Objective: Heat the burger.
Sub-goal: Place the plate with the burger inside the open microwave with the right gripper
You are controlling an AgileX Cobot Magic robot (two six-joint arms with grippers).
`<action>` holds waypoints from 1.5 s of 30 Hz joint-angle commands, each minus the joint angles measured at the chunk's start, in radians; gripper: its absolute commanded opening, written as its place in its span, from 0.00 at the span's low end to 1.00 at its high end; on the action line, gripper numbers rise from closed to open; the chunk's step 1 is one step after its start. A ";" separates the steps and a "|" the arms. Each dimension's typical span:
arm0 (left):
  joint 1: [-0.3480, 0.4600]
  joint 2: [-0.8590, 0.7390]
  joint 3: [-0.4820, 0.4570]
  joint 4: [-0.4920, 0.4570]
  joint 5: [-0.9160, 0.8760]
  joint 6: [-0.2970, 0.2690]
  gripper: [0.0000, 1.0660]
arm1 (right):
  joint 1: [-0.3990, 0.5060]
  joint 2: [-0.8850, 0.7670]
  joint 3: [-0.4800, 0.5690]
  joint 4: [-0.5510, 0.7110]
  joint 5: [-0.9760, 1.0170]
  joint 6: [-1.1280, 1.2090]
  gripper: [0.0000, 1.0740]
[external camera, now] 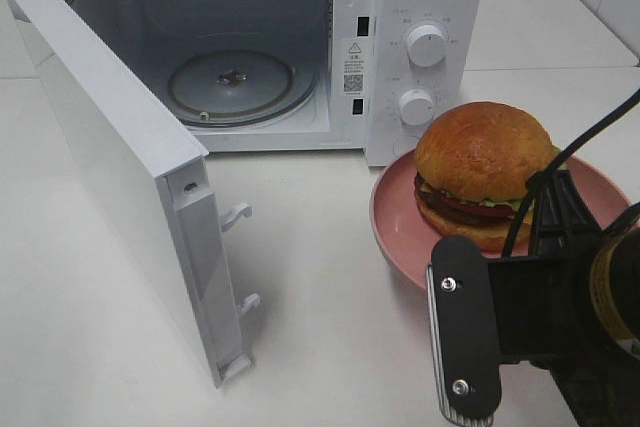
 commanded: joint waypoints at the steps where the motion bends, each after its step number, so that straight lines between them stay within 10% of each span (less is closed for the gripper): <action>1: -0.004 -0.023 0.004 -0.004 -0.009 -0.002 0.92 | 0.002 -0.008 0.001 -0.060 -0.026 -0.041 0.02; 22: -0.004 -0.023 0.004 -0.004 -0.009 -0.002 0.92 | -0.019 -0.008 0.000 0.053 -0.137 -0.406 0.02; 45: -0.004 -0.023 0.004 -0.004 -0.009 -0.002 0.92 | -0.316 -0.008 -0.057 0.400 -0.261 -1.002 0.02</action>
